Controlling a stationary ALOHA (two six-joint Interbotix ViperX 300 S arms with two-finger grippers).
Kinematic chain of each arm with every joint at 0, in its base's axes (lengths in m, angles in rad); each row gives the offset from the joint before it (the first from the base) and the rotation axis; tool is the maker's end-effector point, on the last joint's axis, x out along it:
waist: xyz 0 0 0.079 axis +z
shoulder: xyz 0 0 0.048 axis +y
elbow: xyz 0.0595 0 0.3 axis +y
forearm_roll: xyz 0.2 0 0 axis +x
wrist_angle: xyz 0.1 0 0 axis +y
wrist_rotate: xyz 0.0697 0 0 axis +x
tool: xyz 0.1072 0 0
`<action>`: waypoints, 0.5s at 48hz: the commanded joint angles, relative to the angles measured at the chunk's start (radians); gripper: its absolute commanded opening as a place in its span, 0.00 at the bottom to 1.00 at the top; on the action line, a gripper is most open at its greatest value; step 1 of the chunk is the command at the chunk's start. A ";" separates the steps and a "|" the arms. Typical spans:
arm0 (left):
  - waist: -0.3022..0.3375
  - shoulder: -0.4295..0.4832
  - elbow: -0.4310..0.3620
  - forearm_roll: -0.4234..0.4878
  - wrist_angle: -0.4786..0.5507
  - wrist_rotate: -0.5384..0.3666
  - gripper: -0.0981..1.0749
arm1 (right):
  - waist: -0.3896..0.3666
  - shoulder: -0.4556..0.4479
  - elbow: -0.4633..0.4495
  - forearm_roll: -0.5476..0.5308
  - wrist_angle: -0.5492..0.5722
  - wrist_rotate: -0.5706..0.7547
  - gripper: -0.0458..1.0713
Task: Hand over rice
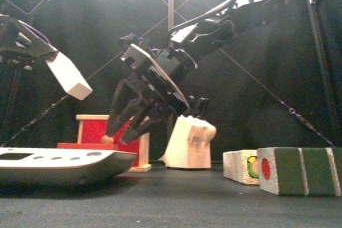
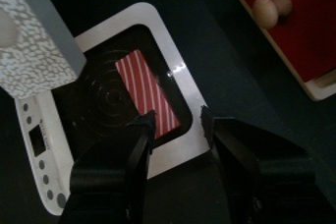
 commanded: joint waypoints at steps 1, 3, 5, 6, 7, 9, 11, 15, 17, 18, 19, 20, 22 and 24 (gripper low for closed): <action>-0.002 0.000 -0.011 -0.002 -0.006 -0.003 0.57 | 0.000 -0.077 0.008 -0.021 -0.002 -0.002 0.75; -0.002 0.002 -0.011 -0.002 -0.005 -0.006 0.57 | 0.000 -0.092 0.021 -0.031 -0.003 -0.002 0.75; -0.002 0.000 -0.011 -0.006 -0.006 -0.008 0.57 | 0.000 -0.107 0.034 -0.035 -0.003 -0.002 0.75; -0.002 0.000 -0.011 -0.011 -0.005 -0.008 0.57 | 0.002 -0.117 0.040 -0.035 -0.003 -0.002 0.75; -0.002 0.000 -0.011 -0.015 -0.005 -0.008 0.57 | 0.003 -0.129 0.049 -0.038 -0.008 -0.002 0.75; -0.002 0.000 -0.011 -0.021 -0.005 -0.005 0.57 | 0.006 -0.144 0.060 -0.041 -0.014 -0.002 0.75; -0.002 0.000 -0.012 -0.031 -0.005 -0.002 0.57 | 0.011 -0.156 0.069 -0.049 -0.025 -0.003 0.75; -0.002 0.002 -0.014 -0.038 -0.005 -0.002 0.57 | 0.021 -0.176 0.080 -0.081 -0.066 -0.005 0.75; 0.000 0.000 -0.015 -0.041 -0.005 -0.003 0.57 | 0.029 -0.181 0.078 -0.120 -0.109 -0.006 0.75; -0.002 0.002 -0.018 -0.044 -0.005 -0.003 0.57 | 0.029 -0.183 0.075 -0.138 -0.127 -0.006 0.75; -0.002 0.000 -0.021 -0.046 -0.005 -0.002 0.57 | 0.031 -0.183 0.072 -0.161 -0.147 -0.006 0.75; -0.002 0.000 -0.021 -0.048 -0.006 -0.002 0.57 | 0.032 -0.181 0.069 -0.183 -0.166 -0.006 0.75; -0.002 0.000 -0.025 -0.049 -0.005 -0.002 0.57 | 0.031 -0.178 0.060 -0.219 -0.201 -0.005 0.75; -0.002 0.002 -0.029 -0.048 -0.005 0.000 0.57 | 0.031 -0.173 0.049 -0.255 -0.233 -0.003 0.75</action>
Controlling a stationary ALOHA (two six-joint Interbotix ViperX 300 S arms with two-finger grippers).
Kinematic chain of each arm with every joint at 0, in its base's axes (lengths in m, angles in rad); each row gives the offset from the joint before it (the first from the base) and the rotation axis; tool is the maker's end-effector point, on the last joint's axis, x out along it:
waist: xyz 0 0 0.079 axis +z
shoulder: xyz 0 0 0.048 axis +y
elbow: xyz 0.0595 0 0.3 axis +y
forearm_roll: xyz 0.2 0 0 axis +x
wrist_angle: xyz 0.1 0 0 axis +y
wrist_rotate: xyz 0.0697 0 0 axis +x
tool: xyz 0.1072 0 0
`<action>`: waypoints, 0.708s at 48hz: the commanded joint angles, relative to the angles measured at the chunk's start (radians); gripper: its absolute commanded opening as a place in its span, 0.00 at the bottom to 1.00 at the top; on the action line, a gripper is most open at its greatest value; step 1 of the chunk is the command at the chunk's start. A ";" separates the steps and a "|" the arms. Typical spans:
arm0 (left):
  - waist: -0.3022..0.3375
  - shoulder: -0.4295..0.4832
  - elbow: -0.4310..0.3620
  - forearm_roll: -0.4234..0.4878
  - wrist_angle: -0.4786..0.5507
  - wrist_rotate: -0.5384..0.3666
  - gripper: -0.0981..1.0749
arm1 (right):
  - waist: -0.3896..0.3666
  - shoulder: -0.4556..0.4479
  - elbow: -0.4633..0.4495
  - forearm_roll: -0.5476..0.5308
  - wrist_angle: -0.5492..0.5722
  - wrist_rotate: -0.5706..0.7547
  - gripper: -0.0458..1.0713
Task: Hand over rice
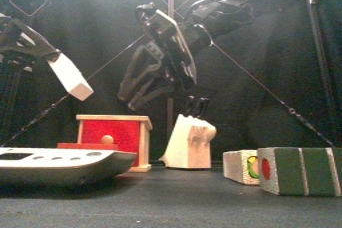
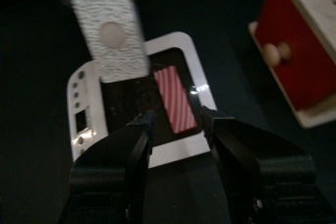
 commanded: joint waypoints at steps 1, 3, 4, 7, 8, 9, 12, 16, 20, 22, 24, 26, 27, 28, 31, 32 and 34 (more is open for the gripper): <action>-0.003 0.003 -0.028 -0.002 -0.005 0.002 0.57 | 0.002 -0.034 -0.038 -0.084 -0.083 0.002 0.75; -0.003 0.003 -0.031 -0.002 -0.005 0.002 0.57 | -0.002 -0.029 -0.048 -0.095 -0.098 0.000 0.75; -0.003 0.003 -0.032 -0.002 -0.005 0.002 0.57 | -0.003 -0.026 -0.054 -0.098 -0.101 0.000 0.75; -0.003 0.003 -0.035 -0.002 -0.005 0.002 0.57 | -0.003 -0.018 -0.067 -0.100 -0.104 0.000 0.75; -0.003 0.005 -0.037 -0.002 -0.006 0.002 0.57 | -0.003 -0.015 -0.072 -0.103 -0.104 -0.002 0.75; -0.003 0.005 -0.038 -0.002 -0.006 0.002 0.57 | -0.003 -0.012 -0.078 -0.103 -0.104 0.000 0.75; -0.003 0.011 -0.046 -0.002 -0.009 0.002 0.57 | -0.003 -0.002 -0.089 -0.103 -0.104 0.000 0.75; -0.003 0.020 -0.054 -0.002 -0.011 0.002 0.57 | -0.005 0.011 -0.103 -0.104 -0.107 -0.002 0.75; -0.003 0.029 -0.061 0.000 -0.011 0.002 0.57 | -0.005 0.018 -0.117 -0.103 -0.107 0.000 0.75; -0.003 0.035 -0.064 0.000 -0.011 0.003 0.57 | -0.005 0.021 -0.121 -0.100 -0.104 0.000 0.75; -0.003 0.041 -0.067 0.000 -0.011 0.003 0.57 | -0.005 0.023 -0.121 -0.098 -0.100 0.003 0.75; -0.003 0.046 -0.067 0.002 -0.011 0.003 0.57 | -0.006 0.023 -0.120 -0.094 -0.092 0.002 0.75; -0.003 0.046 -0.067 0.002 -0.011 0.003 0.57 | -0.006 0.023 -0.118 -0.092 -0.087 0.002 0.75; -0.003 0.048 -0.067 0.002 -0.011 0.003 0.57 | -0.006 0.023 -0.117 -0.091 -0.084 0.002 0.75; -0.003 0.049 -0.066 0.002 -0.011 0.003 0.57 | -0.006 0.021 -0.112 -0.087 -0.069 0.002 0.75; -0.003 0.049 -0.066 0.002 -0.011 0.003 0.57 | -0.006 0.020 -0.109 -0.087 -0.064 0.002 0.75; -0.003 0.049 -0.066 0.003 -0.011 0.003 0.57 | -0.006 0.015 -0.106 -0.087 -0.054 0.002 0.75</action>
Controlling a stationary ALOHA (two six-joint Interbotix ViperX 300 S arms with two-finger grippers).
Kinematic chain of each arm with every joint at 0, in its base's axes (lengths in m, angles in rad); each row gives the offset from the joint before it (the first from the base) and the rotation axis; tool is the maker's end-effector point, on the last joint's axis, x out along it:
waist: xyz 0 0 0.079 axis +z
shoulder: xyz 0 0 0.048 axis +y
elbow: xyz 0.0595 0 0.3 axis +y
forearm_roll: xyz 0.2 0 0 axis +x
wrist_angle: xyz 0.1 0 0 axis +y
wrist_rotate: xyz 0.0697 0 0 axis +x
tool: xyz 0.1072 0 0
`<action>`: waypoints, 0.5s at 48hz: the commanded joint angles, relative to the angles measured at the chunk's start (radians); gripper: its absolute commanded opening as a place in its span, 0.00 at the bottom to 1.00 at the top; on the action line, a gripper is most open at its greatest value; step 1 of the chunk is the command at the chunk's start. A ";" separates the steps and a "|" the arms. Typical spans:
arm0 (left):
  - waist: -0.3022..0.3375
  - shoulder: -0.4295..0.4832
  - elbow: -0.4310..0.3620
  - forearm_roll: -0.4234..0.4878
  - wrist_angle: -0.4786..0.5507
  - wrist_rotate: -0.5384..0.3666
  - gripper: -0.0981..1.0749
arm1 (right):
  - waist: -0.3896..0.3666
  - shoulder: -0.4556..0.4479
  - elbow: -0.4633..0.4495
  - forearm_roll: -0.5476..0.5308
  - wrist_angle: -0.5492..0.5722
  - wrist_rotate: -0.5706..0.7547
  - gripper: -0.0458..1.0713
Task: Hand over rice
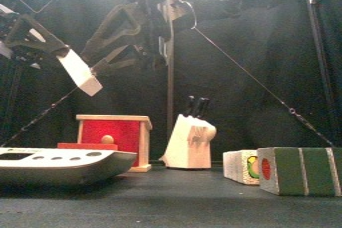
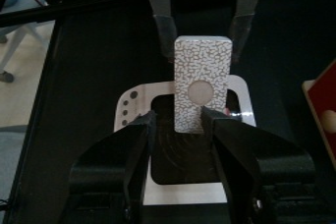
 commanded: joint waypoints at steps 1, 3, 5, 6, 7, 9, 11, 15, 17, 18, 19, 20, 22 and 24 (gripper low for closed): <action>-0.002 0.002 -0.025 0.002 -0.009 0.002 0.57 | -0.005 -0.031 -0.009 0.002 0.021 0.002 0.76; -0.002 0.002 -0.025 0.002 -0.009 0.002 0.57 | -0.005 -0.035 -0.006 0.002 0.029 0.002 0.76; -0.002 0.002 -0.025 0.002 -0.009 0.002 0.57 | -0.005 -0.038 -0.003 -0.002 0.032 0.000 0.77; -0.002 0.002 -0.025 0.002 -0.009 0.002 0.57 | -0.005 -0.040 -0.002 -0.002 0.034 0.000 0.77; -0.002 0.002 -0.025 0.002 -0.009 0.002 0.57 | -0.005 -0.040 -0.002 0.000 0.037 0.000 0.78; -0.002 0.000 -0.026 0.002 -0.009 0.002 0.57 | -0.003 -0.040 -0.005 0.002 0.040 0.002 0.80; -0.002 0.002 -0.026 0.002 -0.009 0.002 0.57 | -0.003 -0.038 -0.005 0.002 0.041 0.002 0.83; -0.002 0.002 -0.028 0.002 -0.009 0.002 0.57 | -0.005 -0.035 -0.011 0.002 0.041 0.002 0.87; -0.002 0.000 -0.026 0.003 -0.009 0.002 0.57 | -0.005 -0.032 -0.014 0.002 0.041 0.003 0.89; -0.002 0.000 -0.028 0.002 -0.009 0.002 0.57 | -0.006 -0.031 -0.017 0.002 0.041 0.003 0.89; -0.002 0.002 -0.028 0.003 -0.011 0.002 0.57 | -0.006 -0.028 -0.021 0.003 0.041 0.002 0.90; -0.002 0.002 -0.029 0.002 -0.011 0.002 0.57 | -0.006 -0.025 -0.026 0.002 0.041 0.003 0.90; 0.000 0.002 -0.031 0.002 -0.011 0.002 0.57 | -0.008 -0.017 -0.034 0.002 0.041 0.005 0.90; -0.002 0.002 -0.032 0.002 -0.011 0.002 0.57 | -0.008 -0.011 -0.041 0.002 0.041 0.003 0.90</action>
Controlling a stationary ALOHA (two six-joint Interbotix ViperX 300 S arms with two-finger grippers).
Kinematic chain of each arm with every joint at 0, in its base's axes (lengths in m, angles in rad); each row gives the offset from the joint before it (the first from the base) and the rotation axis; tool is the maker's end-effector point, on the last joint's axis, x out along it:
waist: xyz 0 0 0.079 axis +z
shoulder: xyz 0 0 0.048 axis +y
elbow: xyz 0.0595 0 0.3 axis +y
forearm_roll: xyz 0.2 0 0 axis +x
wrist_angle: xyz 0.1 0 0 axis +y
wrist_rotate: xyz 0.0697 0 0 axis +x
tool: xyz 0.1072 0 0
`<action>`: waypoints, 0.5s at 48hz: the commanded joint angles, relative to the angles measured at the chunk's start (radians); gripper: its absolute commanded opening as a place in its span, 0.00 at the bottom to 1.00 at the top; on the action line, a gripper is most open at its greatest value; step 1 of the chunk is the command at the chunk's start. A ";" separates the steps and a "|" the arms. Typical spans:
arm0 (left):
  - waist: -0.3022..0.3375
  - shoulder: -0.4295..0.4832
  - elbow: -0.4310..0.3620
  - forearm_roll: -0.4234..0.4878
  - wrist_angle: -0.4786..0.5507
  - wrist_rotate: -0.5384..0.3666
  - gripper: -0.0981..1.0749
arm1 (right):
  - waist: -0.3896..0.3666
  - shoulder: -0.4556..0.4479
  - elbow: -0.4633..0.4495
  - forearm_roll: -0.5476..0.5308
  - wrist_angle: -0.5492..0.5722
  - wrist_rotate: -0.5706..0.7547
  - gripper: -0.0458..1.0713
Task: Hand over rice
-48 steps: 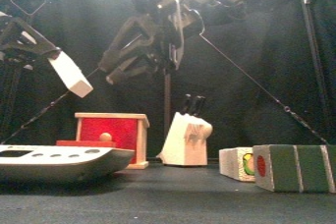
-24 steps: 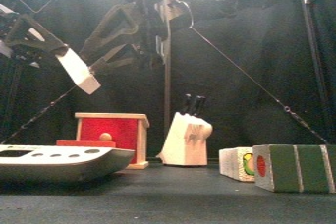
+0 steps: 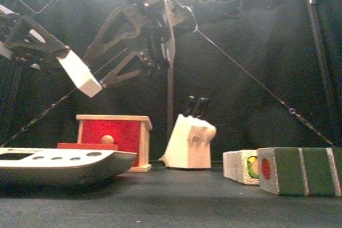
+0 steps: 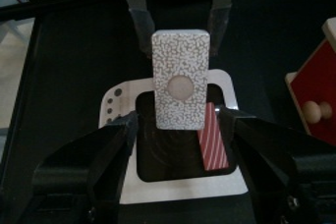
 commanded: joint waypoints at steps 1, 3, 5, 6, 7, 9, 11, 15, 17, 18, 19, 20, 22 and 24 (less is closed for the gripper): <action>-0.002 0.002 -0.029 0.002 -0.011 0.002 0.57 | -0.006 -0.012 -0.041 0.000 -0.003 0.002 0.90; -0.002 0.002 -0.029 0.002 -0.011 0.002 0.57 | -0.006 -0.006 -0.049 0.002 -0.003 0.002 0.90; -0.002 0.002 -0.029 0.002 -0.011 0.002 0.57 | -0.008 0.002 -0.055 0.002 -0.002 0.002 0.90; -0.002 0.002 -0.029 0.003 -0.011 0.002 0.57 | -0.009 0.003 -0.057 0.002 -0.003 0.003 0.90; -0.002 0.000 -0.029 0.002 -0.011 0.002 0.57 | -0.011 0.005 -0.060 0.002 -0.002 0.003 0.90; -0.002 0.000 -0.029 0.002 -0.011 0.002 0.57 | -0.011 0.008 -0.061 0.002 -0.003 0.005 0.90; -0.002 0.002 -0.029 0.002 -0.011 0.002 0.57 | -0.012 0.011 -0.063 0.002 -0.002 0.006 0.90; -0.002 0.002 -0.029 0.002 -0.011 0.002 0.57 | -0.015 0.012 -0.061 0.002 -0.003 0.005 0.90; -0.002 0.000 -0.029 0.002 -0.011 0.002 0.57 | -0.015 0.012 -0.061 0.000 -0.002 0.006 0.89; -0.002 0.002 -0.029 0.002 -0.011 0.002 0.57 | -0.015 0.014 -0.063 0.000 -0.002 0.005 0.89; -0.002 0.002 -0.029 0.002 -0.011 0.002 0.57 | -0.017 0.014 -0.063 0.000 -0.003 0.005 0.89; -0.002 0.002 -0.029 0.002 -0.011 0.002 0.57 | -0.017 0.015 -0.063 0.000 -0.003 0.003 0.88; -0.002 0.000 -0.029 0.003 -0.011 0.002 0.57 | -0.015 0.017 -0.064 0.000 -0.003 0.003 0.87; -0.002 0.000 -0.029 0.002 -0.011 0.002 0.57 | -0.015 0.017 -0.064 0.000 -0.003 0.002 0.85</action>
